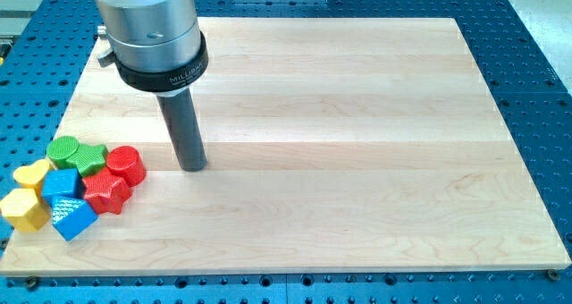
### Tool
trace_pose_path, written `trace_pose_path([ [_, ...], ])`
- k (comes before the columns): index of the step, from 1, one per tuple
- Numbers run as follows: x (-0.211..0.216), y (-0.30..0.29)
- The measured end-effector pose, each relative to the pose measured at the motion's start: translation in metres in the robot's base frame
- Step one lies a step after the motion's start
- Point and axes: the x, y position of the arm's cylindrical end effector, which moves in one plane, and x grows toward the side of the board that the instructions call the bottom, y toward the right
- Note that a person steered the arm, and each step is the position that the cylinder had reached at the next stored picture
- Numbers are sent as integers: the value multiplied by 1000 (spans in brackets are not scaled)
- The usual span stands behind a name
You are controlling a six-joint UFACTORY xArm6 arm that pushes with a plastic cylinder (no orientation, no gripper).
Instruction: Move the blue blocks to the bottom left corner of the board
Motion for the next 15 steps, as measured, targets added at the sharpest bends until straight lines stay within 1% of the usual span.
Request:
trace_pose_path([
  [2,1,1],
  [3,-13,1],
  [4,33,34],
  [5,123,-13],
  [6,126,-63],
  [7,126,-179],
  [8,119,-189],
  [9,71,-188],
  [10,51,-173],
  [11,31,-157],
  [12,26,-151],
  [13,8,-103],
  [14,3,-62],
  [15,-17,-37],
])
